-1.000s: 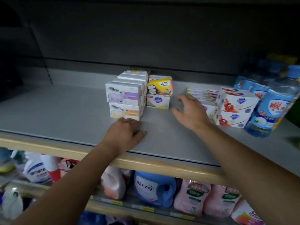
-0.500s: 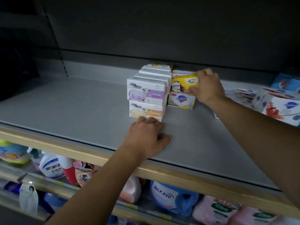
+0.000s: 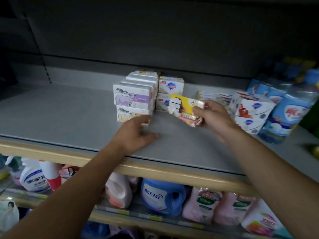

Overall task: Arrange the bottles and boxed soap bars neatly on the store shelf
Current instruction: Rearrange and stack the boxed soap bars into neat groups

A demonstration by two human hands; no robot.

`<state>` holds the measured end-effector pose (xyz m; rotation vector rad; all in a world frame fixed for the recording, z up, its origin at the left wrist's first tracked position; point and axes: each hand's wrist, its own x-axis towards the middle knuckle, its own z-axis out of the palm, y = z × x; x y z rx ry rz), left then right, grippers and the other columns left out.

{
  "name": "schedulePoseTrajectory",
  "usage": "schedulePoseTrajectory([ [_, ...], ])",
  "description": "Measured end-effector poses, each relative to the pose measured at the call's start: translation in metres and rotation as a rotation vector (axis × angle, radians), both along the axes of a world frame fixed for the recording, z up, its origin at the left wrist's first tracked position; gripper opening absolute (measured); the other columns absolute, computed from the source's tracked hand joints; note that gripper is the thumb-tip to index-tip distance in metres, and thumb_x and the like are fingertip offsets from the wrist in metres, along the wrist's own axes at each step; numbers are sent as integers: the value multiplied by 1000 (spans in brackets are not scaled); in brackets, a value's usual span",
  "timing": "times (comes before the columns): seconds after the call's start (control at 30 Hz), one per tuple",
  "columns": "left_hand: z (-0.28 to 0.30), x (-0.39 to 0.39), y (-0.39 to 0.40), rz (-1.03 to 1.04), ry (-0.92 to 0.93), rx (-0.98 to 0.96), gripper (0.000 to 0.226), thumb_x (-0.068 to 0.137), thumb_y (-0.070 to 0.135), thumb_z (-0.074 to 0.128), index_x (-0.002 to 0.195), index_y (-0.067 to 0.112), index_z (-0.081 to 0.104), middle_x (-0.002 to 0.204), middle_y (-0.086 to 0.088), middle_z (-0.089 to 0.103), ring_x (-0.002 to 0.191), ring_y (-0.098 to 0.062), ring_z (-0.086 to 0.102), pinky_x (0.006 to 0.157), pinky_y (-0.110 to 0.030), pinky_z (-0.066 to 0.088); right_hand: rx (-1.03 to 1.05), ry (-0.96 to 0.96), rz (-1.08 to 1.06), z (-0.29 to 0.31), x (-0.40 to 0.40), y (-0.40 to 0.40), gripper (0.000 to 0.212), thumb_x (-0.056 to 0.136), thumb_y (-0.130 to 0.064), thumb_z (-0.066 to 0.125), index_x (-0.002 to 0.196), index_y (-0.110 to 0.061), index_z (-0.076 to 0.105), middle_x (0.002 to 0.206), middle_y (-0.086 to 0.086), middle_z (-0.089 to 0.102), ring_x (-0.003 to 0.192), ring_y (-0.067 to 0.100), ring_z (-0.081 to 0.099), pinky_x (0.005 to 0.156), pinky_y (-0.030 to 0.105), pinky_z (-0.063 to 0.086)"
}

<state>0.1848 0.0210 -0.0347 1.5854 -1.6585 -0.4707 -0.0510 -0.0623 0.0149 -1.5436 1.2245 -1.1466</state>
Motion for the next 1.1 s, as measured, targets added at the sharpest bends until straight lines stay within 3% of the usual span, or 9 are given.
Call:
schedulePoseTrajectory([
  [0.07,7,-10,7,-165,324,-80,81,66,15,85,136,29,47,132,4,53,106,-20,61,87,-23,51,213,-156,127,-2,-11,20,6,90,-14,68,95,-12,68,90,9,75,74,16,72,63,38,61],
  [0.17,12,-34,11,-348,473,-125,93,64,7,83,142,35,40,143,4,45,111,-9,61,93,-27,52,484,-277,205,-7,-16,41,4,89,-19,67,87,-16,69,74,2,73,56,11,68,51,24,56],
  [0.23,8,-51,12,-380,494,-125,77,69,5,80,136,28,51,134,0,56,106,-6,62,92,-27,51,580,-264,216,-13,-17,48,12,91,-28,65,87,-18,69,70,2,72,51,13,66,46,20,53],
  [0.4,-2,-65,13,-303,705,-52,36,66,20,79,101,13,72,96,-13,73,79,-28,70,75,-36,59,553,-126,320,-24,-33,55,54,91,-64,45,95,-15,66,71,6,69,48,17,61,38,18,44],
  [0.53,2,-63,14,-238,838,10,27,72,35,72,83,10,71,75,-12,72,54,-22,68,50,-26,56,426,-137,397,-34,-35,56,75,72,-75,50,117,-17,64,90,6,71,59,23,67,41,21,46],
  [0.7,2,-69,15,-182,689,-1,30,89,36,67,67,16,71,59,-8,64,42,-22,60,40,-24,49,344,-73,346,-43,-29,56,54,92,-64,45,100,-16,69,79,10,74,60,19,69,42,20,48],
  [0.87,2,-67,18,-225,735,6,27,81,39,70,72,13,71,66,-12,65,45,-23,61,43,-26,51,381,-88,362,-37,-30,60,51,93,-58,49,101,-12,68,81,12,71,63,20,68,52,24,54],
  [1.0,11,-68,21,-344,785,62,39,74,30,70,99,0,67,76,-13,70,55,-22,66,52,-28,56,443,-147,466,-25,-43,67,57,75,-56,62,113,-14,67,105,13,71,93,26,68,82,34,57],
  [1.1,25,-78,22,-457,655,56,33,71,19,73,101,7,68,88,-13,71,70,-26,68,65,-32,60,382,-131,532,-15,-66,74,55,67,-50,67,112,-18,67,107,9,70,103,24,64,93,38,53],
])
